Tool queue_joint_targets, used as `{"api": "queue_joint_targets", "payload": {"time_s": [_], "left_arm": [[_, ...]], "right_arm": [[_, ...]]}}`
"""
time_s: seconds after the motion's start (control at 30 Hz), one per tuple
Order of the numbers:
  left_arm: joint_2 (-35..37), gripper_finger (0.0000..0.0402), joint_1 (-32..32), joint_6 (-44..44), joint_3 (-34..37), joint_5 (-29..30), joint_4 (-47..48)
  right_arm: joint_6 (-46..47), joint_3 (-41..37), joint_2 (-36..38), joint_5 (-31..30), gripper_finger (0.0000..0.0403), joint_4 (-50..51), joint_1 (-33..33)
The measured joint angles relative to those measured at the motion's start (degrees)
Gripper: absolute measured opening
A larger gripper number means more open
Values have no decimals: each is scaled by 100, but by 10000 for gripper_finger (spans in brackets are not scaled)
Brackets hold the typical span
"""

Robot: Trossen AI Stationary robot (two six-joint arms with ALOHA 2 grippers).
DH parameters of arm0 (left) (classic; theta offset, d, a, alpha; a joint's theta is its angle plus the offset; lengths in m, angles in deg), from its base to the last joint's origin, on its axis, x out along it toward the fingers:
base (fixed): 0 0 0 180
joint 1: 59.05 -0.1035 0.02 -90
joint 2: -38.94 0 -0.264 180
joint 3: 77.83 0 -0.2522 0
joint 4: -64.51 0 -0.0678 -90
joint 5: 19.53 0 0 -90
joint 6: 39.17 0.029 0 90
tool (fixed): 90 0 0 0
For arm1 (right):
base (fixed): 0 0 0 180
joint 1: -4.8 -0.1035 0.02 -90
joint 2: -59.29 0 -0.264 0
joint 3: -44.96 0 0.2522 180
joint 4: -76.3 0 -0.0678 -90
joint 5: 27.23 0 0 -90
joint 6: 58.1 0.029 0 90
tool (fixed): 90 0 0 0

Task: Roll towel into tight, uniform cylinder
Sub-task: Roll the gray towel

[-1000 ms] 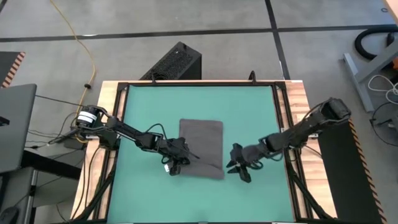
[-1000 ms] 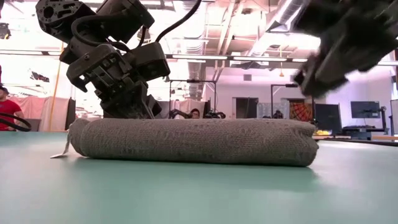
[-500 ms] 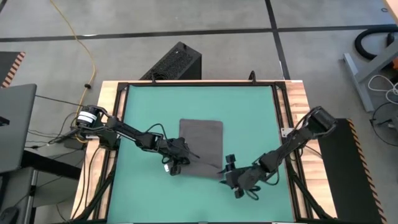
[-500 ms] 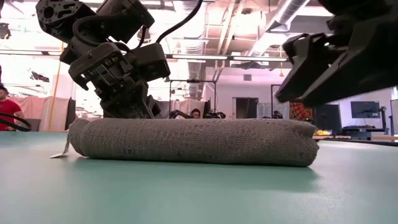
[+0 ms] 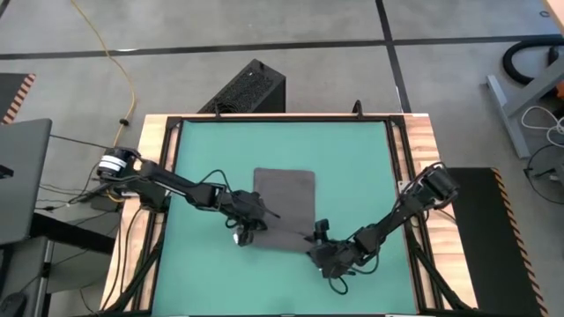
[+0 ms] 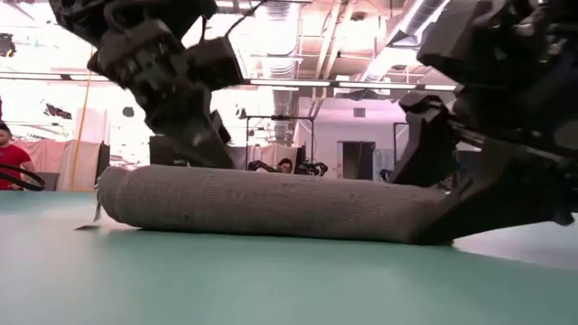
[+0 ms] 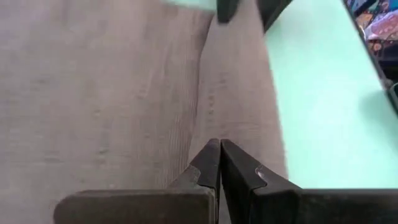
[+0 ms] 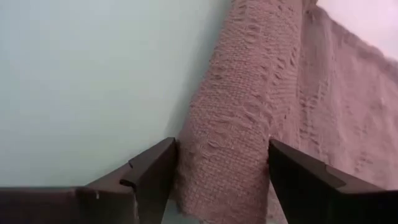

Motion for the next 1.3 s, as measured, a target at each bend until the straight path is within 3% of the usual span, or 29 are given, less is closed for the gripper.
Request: {"api": "queue_joint_targets", "payload": {"time_s": [0.13,0.23,0.37,0.47,0.67,0.77,0.87,1.03,1.17,1.3], "left_arm": [[575,0,0,70,-2,144,71],[820,0,130,211,-9,147,-165],[786,0,499,357,-7,186,-289],[691,0,698,337,-7,543,-222],[675,0,811,329,-4,726,-296],[675,0,819,263,-4,718,-221],[635,0,882,156,-4,733,-156],[633,0,1048,257,-2,950,-128],[555,0,1064,309,0,1362,-182],[14,0,1062,254,2,1292,-581]], "right_arm": [[175,1,23,21,253,57,199],[219,-4,37,185,205,79,396],[482,-2,55,1132,104,20,776],[544,-2,61,2067,45,-141,1040],[798,-1,50,4120,44,-649,1541],[1227,-179,47,4833,46,-1081,1759],[2053,-693,39,5373,46,-2139,1932],[3324,-1458,52,5499,46,-3700,2071],[3750,-1532,55,5694,46,-3895,2123],[4126,-1531,55,5654,46,-3843,2175]]}}
